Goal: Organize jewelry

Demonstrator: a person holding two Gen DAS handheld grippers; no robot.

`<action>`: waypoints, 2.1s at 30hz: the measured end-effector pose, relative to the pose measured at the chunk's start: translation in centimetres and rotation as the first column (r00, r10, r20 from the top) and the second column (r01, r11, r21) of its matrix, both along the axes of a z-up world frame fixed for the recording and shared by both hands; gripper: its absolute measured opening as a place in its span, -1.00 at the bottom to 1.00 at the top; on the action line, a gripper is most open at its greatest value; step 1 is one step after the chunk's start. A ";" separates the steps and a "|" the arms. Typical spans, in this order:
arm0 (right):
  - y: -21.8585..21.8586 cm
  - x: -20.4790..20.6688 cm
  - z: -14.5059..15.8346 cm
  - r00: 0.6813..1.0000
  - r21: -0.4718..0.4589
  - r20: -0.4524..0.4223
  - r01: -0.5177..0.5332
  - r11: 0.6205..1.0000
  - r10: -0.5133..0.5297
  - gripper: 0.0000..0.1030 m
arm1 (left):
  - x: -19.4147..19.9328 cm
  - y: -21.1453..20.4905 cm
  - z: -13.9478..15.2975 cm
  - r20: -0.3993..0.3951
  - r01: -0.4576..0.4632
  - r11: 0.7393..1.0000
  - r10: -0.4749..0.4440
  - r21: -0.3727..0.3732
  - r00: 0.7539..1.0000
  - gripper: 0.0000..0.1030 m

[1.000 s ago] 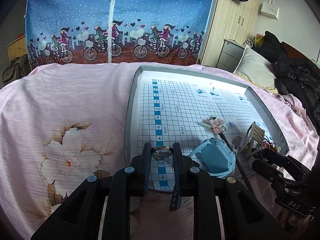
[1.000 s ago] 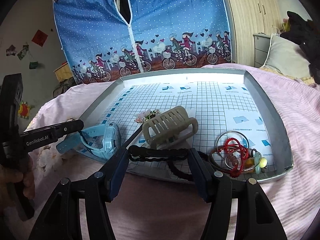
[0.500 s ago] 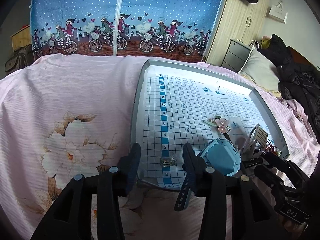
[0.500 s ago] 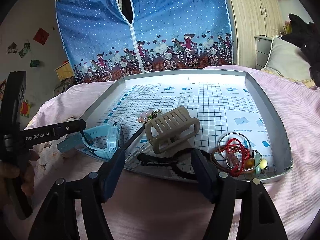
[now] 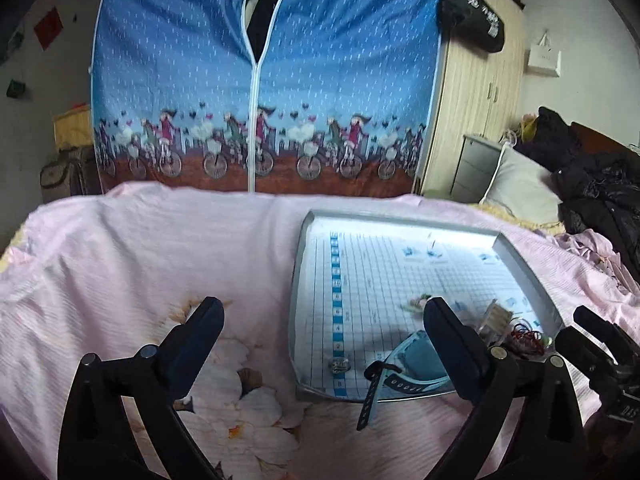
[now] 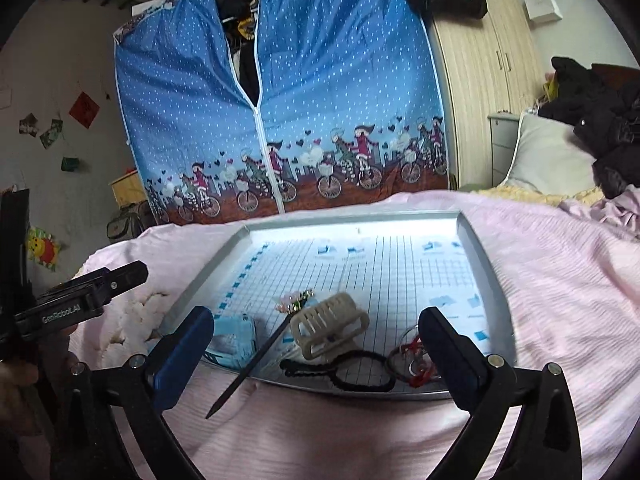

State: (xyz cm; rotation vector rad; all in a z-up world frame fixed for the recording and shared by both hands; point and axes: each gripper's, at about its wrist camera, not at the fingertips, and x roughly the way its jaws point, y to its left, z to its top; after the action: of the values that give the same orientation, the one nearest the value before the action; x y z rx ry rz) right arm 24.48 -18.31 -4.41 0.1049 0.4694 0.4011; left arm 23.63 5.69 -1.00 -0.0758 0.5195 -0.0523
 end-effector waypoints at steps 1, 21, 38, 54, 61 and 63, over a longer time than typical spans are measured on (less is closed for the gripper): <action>-0.1 -0.4 0.4 1.000 0.000 0.013 0.004 1.000 -0.004 1.00 | -0.6 -0.2 0.5 0.017 0.005 1.000 -0.005 0.005 1.000 0.90; -0.2 -9.3 6.4 0.956 -0.045 0.291 0.046 0.998 -0.032 1.00 | -10.3 0.3 6.8 0.220 0.019 0.997 -0.001 -0.078 0.975 0.90; -2.0 -19.9 7.1 0.929 -0.050 0.365 0.088 0.995 -0.064 1.00 | -21.2 -0.6 6.9 0.251 -0.006 0.998 0.022 -0.064 0.968 0.90; -2.7 -26.2 5.3 0.953 -0.044 0.295 0.081 0.996 -0.064 1.00 | -27.9 -3.1 4.8 0.182 -0.031 0.999 0.033 -0.011 0.983 0.90; -3.1 -25.5 4.3 0.963 -0.041 0.258 0.093 0.995 -0.079 1.00 | -27.7 -2.9 4.3 0.180 -0.040 0.999 0.042 -0.012 0.983 0.90; -3.1 -25.3 4.2 0.965 -0.039 0.250 0.094 0.995 -0.082 1.00 | -27.8 -2.7 4.2 0.180 -0.043 0.999 0.045 -0.014 0.983 0.90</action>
State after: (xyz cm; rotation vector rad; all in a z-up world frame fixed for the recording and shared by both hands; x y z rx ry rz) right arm -0.85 -21.42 -0.24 0.0252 0.2267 0.3095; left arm -4.15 2.99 3.19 -0.0919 0.3364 -0.0188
